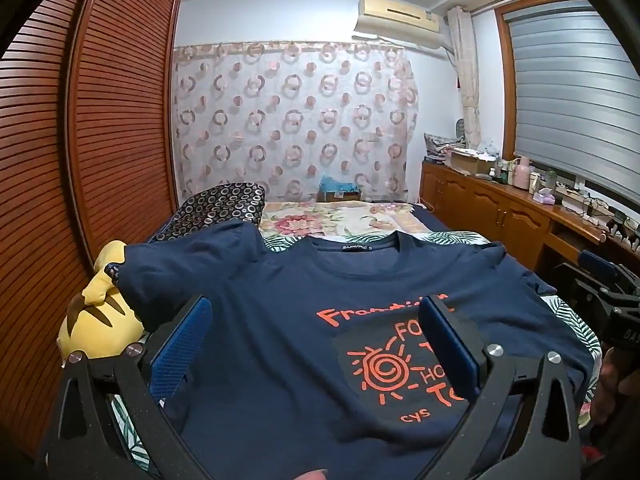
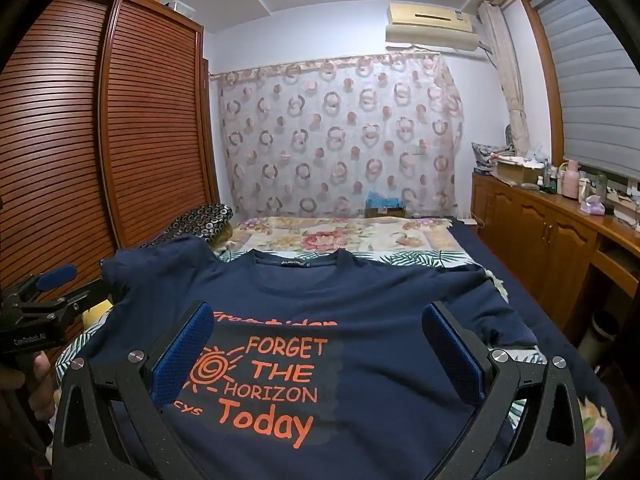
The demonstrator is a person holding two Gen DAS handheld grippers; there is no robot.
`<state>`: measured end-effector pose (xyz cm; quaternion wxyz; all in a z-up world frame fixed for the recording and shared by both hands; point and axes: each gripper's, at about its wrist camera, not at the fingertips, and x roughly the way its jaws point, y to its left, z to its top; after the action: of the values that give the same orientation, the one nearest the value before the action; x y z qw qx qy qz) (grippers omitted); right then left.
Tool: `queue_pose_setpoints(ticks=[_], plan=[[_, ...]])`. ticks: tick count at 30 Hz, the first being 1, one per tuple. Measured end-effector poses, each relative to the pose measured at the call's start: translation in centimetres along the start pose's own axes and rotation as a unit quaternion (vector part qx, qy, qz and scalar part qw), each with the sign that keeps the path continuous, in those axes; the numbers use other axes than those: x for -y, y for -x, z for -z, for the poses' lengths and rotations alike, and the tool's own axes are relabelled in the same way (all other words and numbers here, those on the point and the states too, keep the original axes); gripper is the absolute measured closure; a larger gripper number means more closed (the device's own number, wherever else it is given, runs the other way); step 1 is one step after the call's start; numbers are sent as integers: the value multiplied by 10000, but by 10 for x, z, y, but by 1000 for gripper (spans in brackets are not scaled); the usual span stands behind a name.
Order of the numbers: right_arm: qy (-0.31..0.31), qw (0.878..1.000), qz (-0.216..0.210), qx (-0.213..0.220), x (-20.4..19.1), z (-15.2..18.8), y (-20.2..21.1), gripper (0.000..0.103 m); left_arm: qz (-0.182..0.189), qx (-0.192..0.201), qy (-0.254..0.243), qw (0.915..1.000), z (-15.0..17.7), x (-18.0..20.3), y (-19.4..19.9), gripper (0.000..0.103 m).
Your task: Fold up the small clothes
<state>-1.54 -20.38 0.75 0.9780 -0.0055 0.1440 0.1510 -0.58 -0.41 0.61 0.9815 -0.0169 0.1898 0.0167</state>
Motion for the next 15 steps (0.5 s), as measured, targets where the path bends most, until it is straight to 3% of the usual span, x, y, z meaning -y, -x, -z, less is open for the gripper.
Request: queue_pose_setpoints(ticks=[15], plan=[[-14,10000,20,14,1,-1,4,0,-28,-19,3,10000,1,-3,-1,0]])
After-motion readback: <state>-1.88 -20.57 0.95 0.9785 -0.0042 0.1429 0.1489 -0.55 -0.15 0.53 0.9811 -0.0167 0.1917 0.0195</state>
